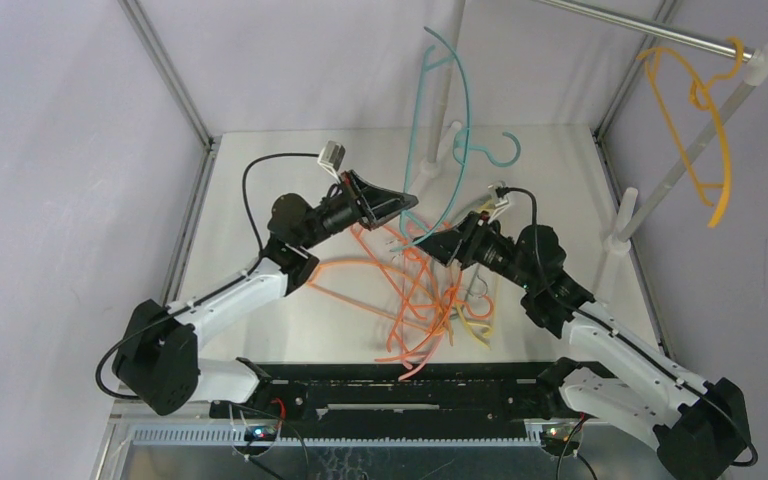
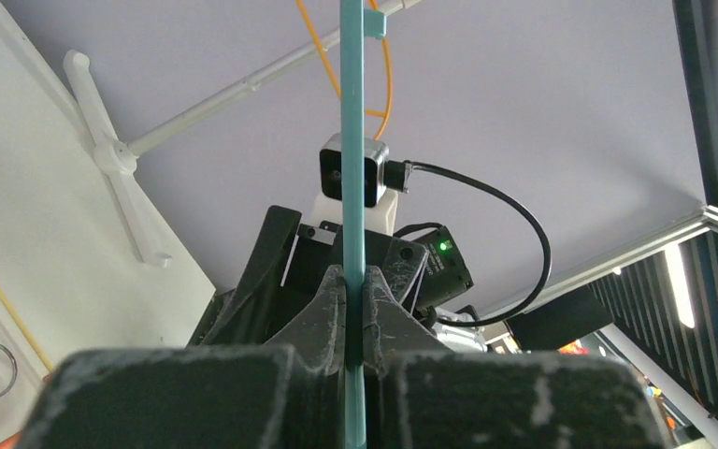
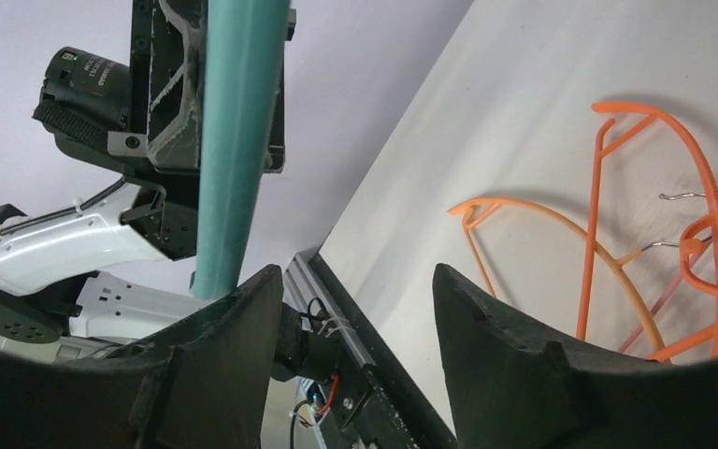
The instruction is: Organize the hangers
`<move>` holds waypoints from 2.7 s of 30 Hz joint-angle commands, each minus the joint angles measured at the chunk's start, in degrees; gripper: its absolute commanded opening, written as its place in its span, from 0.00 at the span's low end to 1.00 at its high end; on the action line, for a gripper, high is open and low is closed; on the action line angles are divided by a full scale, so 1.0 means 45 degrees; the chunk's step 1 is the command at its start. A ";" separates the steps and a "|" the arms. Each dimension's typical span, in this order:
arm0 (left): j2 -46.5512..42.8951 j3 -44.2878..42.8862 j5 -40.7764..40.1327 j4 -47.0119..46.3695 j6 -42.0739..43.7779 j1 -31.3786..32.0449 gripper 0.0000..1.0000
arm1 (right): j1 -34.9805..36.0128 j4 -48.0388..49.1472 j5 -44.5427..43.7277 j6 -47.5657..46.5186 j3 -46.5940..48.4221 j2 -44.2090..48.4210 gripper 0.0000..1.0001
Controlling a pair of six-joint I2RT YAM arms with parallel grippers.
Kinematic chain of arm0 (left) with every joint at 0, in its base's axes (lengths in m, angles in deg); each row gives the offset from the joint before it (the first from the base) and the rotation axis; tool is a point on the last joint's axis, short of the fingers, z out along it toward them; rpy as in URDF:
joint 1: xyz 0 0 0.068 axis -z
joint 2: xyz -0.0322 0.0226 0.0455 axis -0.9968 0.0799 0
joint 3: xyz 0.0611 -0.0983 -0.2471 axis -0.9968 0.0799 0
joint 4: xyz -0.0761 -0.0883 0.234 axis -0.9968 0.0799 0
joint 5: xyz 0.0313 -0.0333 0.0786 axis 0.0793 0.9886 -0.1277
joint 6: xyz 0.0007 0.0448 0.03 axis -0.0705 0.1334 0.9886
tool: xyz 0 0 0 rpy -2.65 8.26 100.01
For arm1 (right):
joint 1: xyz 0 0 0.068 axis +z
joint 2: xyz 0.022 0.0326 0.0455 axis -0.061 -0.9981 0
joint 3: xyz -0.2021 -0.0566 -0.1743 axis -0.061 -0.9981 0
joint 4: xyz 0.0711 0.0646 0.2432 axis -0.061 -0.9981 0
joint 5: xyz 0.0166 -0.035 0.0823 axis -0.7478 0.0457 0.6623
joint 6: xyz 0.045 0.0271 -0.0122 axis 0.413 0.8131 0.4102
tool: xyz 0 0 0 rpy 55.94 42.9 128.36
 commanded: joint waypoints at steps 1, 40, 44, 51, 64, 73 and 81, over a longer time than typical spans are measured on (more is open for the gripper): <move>-0.0255 0.0331 0.0587 -0.0545 0.0313 0.0131 0.00 | -0.0018 0.1740 0.0439 0.0274 0.0714 0.0133 0.67; 0.1007 -0.0431 0.0801 -0.1480 -0.0307 -0.0318 0.00 | -0.0689 0.2453 0.0961 0.1548 0.0339 -0.0351 0.85; 0.1042 -0.0482 0.0769 -0.1560 -0.0349 -0.0318 0.00 | -0.0432 0.2774 0.1124 0.1664 0.0446 -0.0949 0.84; 0.1102 -0.0270 0.0970 -0.1849 -0.0577 -0.0202 0.00 | -0.0390 0.3656 0.1778 0.1735 0.0943 -0.1984 0.33; 0.0838 0.0666 0.2486 -0.0806 0.0010 -0.0459 0.79 | -0.0264 -0.0821 0.0231 -0.0016 0.1213 -0.0612 0.00; -0.1249 -0.1834 0.1962 0.9598 0.7969 -0.0537 1.00 | -0.0235 -0.7492 -0.2858 -0.1727 0.1830 0.2333 0.00; -0.1550 -0.1652 0.2139 1.0079 0.7845 -0.0787 0.99 | -0.2161 -1.0652 -0.5276 -0.3281 0.3822 0.2378 0.00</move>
